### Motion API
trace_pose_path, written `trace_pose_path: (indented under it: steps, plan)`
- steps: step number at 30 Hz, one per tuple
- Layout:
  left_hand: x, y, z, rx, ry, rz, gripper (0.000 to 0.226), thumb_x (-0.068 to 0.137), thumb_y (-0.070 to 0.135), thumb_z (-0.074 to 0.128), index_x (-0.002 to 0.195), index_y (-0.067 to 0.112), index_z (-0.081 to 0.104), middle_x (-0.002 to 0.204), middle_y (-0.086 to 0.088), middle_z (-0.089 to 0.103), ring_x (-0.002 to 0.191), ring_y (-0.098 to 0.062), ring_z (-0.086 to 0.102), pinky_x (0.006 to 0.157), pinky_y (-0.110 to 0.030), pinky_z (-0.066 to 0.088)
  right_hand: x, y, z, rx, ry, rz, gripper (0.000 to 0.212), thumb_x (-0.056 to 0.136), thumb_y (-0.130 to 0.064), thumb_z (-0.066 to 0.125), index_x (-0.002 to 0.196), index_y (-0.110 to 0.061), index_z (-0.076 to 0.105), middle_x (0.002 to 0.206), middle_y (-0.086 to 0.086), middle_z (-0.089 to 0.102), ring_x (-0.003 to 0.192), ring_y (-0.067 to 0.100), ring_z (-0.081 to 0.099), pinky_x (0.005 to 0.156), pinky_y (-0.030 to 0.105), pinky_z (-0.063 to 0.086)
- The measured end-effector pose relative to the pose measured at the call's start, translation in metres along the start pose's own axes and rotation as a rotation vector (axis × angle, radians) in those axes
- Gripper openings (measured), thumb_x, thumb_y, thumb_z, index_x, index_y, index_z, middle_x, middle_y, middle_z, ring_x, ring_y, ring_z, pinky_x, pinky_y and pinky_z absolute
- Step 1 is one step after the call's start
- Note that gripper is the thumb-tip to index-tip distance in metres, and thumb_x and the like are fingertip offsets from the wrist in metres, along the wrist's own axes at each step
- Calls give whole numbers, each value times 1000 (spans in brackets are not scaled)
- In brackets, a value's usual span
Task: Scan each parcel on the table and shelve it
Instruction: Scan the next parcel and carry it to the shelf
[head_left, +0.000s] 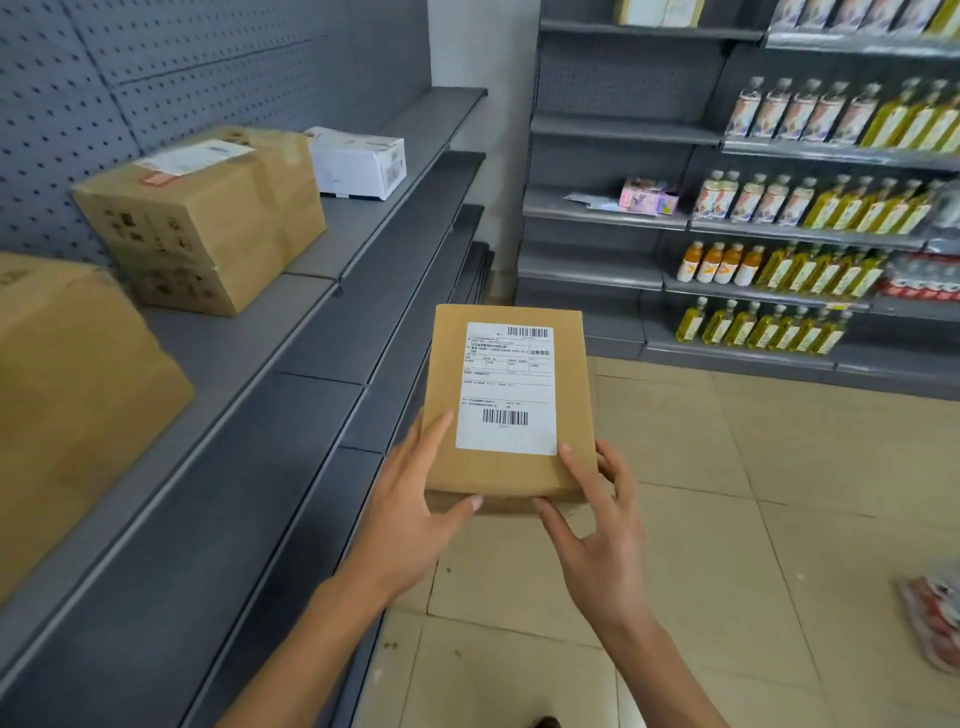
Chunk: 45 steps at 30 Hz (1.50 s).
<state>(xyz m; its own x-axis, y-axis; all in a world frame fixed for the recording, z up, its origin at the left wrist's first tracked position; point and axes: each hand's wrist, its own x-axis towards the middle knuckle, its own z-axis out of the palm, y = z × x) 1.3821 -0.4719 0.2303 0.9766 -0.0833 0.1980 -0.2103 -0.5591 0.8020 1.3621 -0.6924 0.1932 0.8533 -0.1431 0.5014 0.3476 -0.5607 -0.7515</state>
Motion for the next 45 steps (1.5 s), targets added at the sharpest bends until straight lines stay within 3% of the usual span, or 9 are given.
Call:
trace_pose_path:
  steps: [5, 9, 12, 16, 21, 34, 40, 45]
  plan:
    - [73, 14, 34, 19, -7, -11, 99, 85, 35, 81, 154, 59, 15, 163, 24, 21, 150, -1, 21, 122, -45, 30, 69, 46, -8, 41, -27, 17, 79, 81, -14, 84, 142, -50, 48, 152, -8, 35, 132, 7, 44, 104, 7, 34]
    - [119, 21, 57, -12, -4, -24, 98, 84, 34, 82, 154, 58, 18, 163, 20, 25, 149, -6, 27, 120, -50, 35, 115, 75, -17, 45, -46, 25, 72, 84, -22, 81, 141, -52, 49, 152, -14, 34, 134, 7, 43, 106, 12, 38]
    - [154, 24, 71, -37, -13, -8, 97, 83, 32, 82, 154, 57, 21, 163, 21, 26, 150, -4, 26, 120, -48, 34, 144, 93, -19, 31, -32, 27, 69, 84, -24, 80, 141, -50, 50, 152, -13, 34, 134, 10, 44, 108, 20, 39]
    - [202, 18, 89, -68, -29, -19, 96, 82, 30, 84, 153, 57, 25, 162, 19, 30, 150, -4, 27, 121, -47, 34, 181, 119, -13, 24, -20, 35, 69, 84, -19, 81, 140, -45, 52, 151, -13, 35, 133, 6, 43, 105, 10, 35]
    - [272, 1, 105, -107, -56, -11, 94, 83, 30, 83, 153, 55, 26, 161, 17, 32, 151, -5, 26, 121, -48, 33, 235, 149, 8, -4, -14, 49, 67, 83, -16, 82, 139, -40, 54, 151, -2, 38, 134, 8, 43, 104, 7, 34]
    - [469, -48, 91, -172, -71, 27, 94, 81, 25, 86, 154, 50, 32, 162, 11, 35, 149, -9, 32, 120, -47, 35, 402, 192, 96, -92, 23, 38, 65, 83, -12, 82, 141, -26, 57, 152, 4, 39, 136, 15, 43, 109, 18, 39]
    - [528, -66, 89, -126, -61, 21, 94, 81, 27, 85, 153, 54, 30, 161, 15, 34, 149, -4, 29, 122, -43, 32, 455, 221, 129, -67, 14, 12, 68, 84, -16, 81, 142, -36, 53, 151, -3, 37, 134, 7, 42, 107, 11, 35]
    - [585, -78, 102, -99, -43, 5, 93, 83, 29, 83, 153, 56, 27, 163, 17, 28, 141, 21, 14, 115, -20, 22, 510, 257, 151, -48, -25, 0, 68, 85, -22, 80, 143, -41, 50, 152, -8, 35, 134, 7, 41, 105, 7, 33]
